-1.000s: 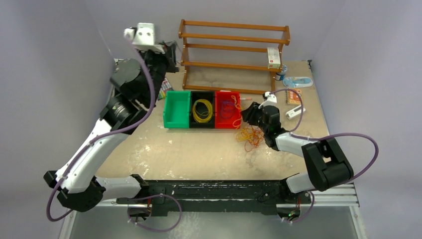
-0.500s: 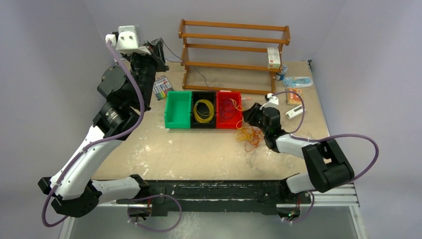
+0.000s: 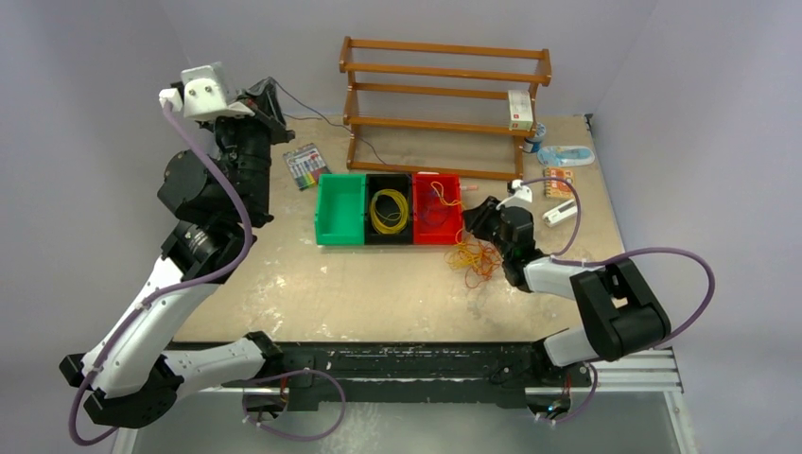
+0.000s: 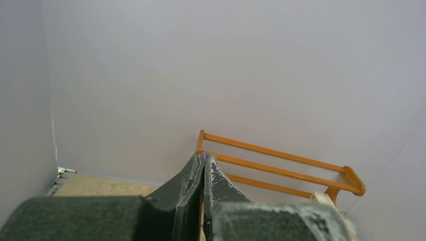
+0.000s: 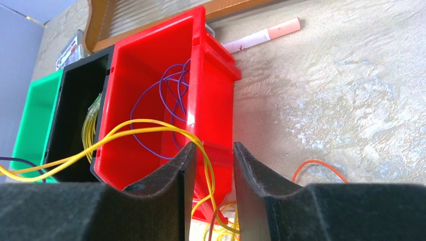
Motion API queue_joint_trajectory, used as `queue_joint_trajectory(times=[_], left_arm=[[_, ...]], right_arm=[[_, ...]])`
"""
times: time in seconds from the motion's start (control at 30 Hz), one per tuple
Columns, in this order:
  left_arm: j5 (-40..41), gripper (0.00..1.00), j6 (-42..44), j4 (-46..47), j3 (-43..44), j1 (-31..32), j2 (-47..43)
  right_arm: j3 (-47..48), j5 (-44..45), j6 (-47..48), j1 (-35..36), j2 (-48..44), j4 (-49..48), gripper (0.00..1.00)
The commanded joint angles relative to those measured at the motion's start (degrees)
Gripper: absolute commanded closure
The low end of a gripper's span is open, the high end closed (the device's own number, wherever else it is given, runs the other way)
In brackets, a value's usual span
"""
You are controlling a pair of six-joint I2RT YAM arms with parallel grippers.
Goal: Untangle the cables
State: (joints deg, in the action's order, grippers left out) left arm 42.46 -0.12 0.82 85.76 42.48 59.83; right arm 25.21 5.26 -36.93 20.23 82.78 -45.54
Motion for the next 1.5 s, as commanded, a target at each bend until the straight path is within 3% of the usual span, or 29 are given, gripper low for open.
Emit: queue_joint_trajectory(times=[0.0,0.07,0.2,0.67,0.9,1.23,1.47], left_arm=[[-0.4,1.0,1.0,2.9,-0.1,-0.2,-0.2],[-0.9,1.0,0.8,2.5,-0.1,-0.2,-0.1],[0.8,1.0,1.4,2.9,-0.4,-0.2,-1.1],[2.5,1.0,2.1,3.3,-2.5,-0.2,-2.8],[4.5,1.0,3.0,2.5,-2.0,-0.3,-1.8],[17.3,1.0,7.1,5.2,-1.9,-0.3,-2.1],[22.1,1.0,10.4,8.8,-2.7,-0.2,-3.4]], right_arm=[[-0.9,-5.1,4.1,-0.1,-0.3,-2.7,0.66],[-0.1,-5.7,6.1,-0.1,-1.2,-2.6,0.72],[0.3,-6.9,5.4,-0.1,-2.8,-2.4,0.99],[1.1,-7.3,6.8,-0.1,-10.9,-0.1,1.0],[2.0,6.7,0.1,-0.2,-12.6,10.8,1.0],[0.0,12.2,-6.8,-1.3,-9.5,16.0,1.0],[-1.3,13.3,-8.0,-2.0,-8.2,16.7,1.0]])
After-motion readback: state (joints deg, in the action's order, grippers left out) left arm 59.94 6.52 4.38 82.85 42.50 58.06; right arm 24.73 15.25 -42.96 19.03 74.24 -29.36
